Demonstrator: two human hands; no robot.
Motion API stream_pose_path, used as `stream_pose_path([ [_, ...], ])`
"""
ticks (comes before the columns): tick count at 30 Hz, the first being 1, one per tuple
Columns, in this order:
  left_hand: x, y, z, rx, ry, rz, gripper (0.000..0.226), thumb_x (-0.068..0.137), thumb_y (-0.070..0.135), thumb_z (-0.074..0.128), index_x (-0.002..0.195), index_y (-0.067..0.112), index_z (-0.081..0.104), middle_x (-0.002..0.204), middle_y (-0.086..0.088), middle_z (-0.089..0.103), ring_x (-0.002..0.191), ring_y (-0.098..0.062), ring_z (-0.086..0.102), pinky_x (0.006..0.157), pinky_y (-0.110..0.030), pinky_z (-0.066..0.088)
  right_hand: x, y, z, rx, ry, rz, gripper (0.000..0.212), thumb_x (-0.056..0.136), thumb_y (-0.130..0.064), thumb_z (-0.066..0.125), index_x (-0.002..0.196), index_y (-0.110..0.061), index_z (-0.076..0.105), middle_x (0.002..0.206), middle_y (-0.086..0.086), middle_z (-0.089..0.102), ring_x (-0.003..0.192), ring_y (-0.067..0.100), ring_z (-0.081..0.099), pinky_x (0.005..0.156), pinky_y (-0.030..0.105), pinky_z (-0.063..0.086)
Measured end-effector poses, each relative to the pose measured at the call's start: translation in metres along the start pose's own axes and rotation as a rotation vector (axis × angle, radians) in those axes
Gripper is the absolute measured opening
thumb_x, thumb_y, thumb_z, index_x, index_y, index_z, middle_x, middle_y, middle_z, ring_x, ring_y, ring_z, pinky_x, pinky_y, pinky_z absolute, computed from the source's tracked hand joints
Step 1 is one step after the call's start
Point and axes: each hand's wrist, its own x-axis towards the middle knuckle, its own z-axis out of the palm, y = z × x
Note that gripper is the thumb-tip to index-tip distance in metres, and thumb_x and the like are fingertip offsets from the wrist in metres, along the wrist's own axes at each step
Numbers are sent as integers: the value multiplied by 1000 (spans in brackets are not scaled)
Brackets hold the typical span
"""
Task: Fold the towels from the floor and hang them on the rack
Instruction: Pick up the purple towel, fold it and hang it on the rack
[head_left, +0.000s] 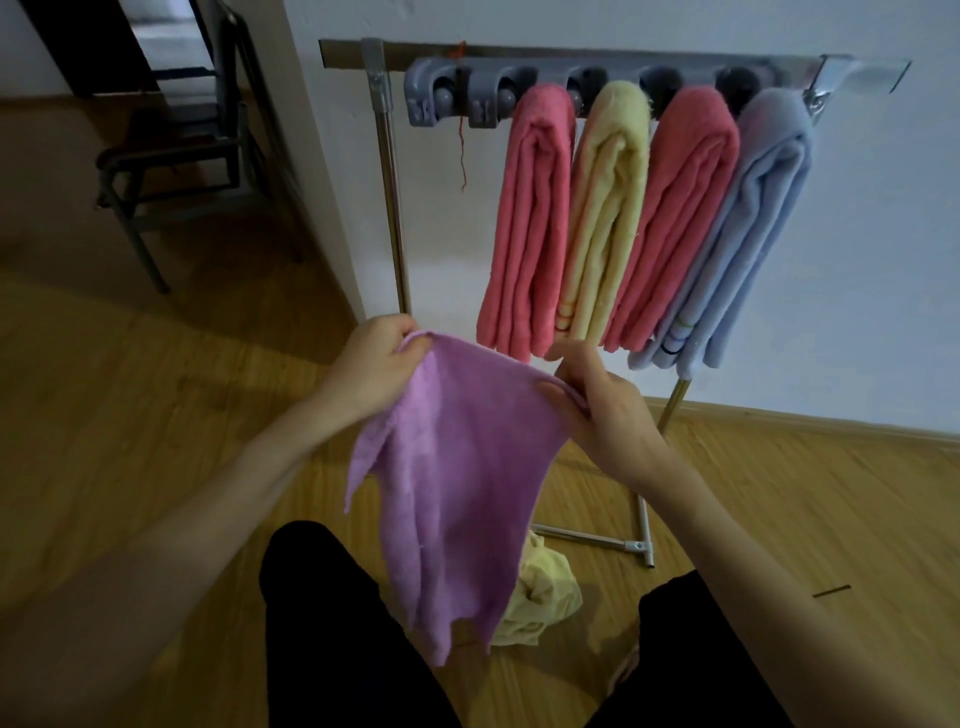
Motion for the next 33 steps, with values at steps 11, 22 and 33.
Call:
stream_pose_path([
  [11,15,16,14,-413,208,-229,19,100,15,41,93,7,57,77,0,53,70,-9,52,58,-13,41,-1,-21,19,41,-195,-199,14,85,-1,52,94,-8,61,87,-4,47,67,5,38,59,30,42],
  [22,36,35,23,-481,280,-276,25,100,18,39,106,3,58,99,-12,62,94,-23,63,85,-40,55,3,-29,23,126,-220,-103,26,82,-34,57,90,-14,71,79,-3,45,62,13,48,57,39,46],
  [33,44,46,26,-582,384,-352,28,97,13,37,107,-1,59,102,-16,64,93,-24,65,85,-44,56,6,-22,38,64,68,-40,20,78,-30,74,76,-15,62,77,-13,40,58,1,41,50,37,48],
])
